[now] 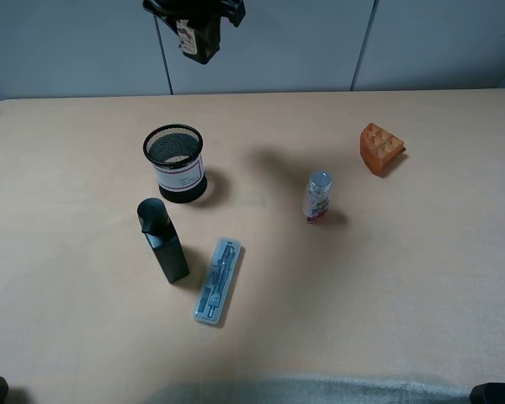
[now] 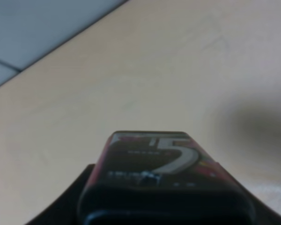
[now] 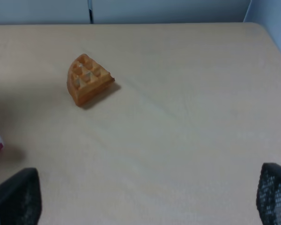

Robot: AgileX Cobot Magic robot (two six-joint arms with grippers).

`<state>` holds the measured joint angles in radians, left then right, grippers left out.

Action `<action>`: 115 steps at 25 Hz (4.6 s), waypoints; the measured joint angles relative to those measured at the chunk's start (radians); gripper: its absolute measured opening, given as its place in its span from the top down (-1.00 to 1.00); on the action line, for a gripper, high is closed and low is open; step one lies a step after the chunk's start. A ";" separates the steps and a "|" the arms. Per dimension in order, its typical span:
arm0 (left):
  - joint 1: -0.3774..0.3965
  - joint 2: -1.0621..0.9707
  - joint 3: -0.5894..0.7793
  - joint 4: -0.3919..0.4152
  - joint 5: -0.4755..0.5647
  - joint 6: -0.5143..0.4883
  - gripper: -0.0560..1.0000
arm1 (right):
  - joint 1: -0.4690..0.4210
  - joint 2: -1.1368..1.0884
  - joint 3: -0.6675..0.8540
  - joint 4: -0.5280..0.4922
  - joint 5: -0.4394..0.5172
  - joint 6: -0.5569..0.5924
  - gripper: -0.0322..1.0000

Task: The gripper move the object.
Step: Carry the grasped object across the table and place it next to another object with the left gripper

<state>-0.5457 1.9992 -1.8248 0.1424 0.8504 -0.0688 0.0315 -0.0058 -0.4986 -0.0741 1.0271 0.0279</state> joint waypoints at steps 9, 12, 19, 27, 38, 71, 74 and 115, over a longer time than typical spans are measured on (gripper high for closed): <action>-0.056 0.164 -0.206 -0.003 0.012 0.003 0.02 | 0.000 0.000 0.000 0.000 0.000 0.000 -0.40; -0.071 0.214 -0.259 -0.009 0.013 0.003 0.02 | 0.000 0.000 0.000 0.000 0.000 0.000 -0.40; -0.089 0.315 -0.330 -0.069 -0.002 0.003 0.02 | 0.000 0.000 0.001 0.000 0.000 0.000 -0.40; -0.140 0.397 -0.352 -0.081 -0.105 -0.008 0.02 | 0.000 0.000 0.001 0.000 0.000 0.000 -0.40; -0.183 0.474 -0.368 -0.078 -0.264 -0.042 0.02 | 0.000 0.000 0.001 -0.003 0.000 0.000 -0.40; -0.210 0.616 -0.375 -0.095 -0.487 -0.092 0.02 | 0.000 0.000 0.001 -0.004 0.000 0.000 -0.40; -0.210 0.616 -0.375 -0.097 -0.488 -0.093 0.02 | 0.000 0.000 0.001 -0.004 0.000 0.000 -0.40; -0.210 0.624 -0.375 -0.142 -0.471 -0.096 -0.60 | 0.000 0.000 0.001 -0.004 0.000 0.000 -0.40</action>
<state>-0.7561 2.6230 -2.2001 0.0000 0.3791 -0.1651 0.0315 -0.0058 -0.4978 -0.0779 1.0271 0.0279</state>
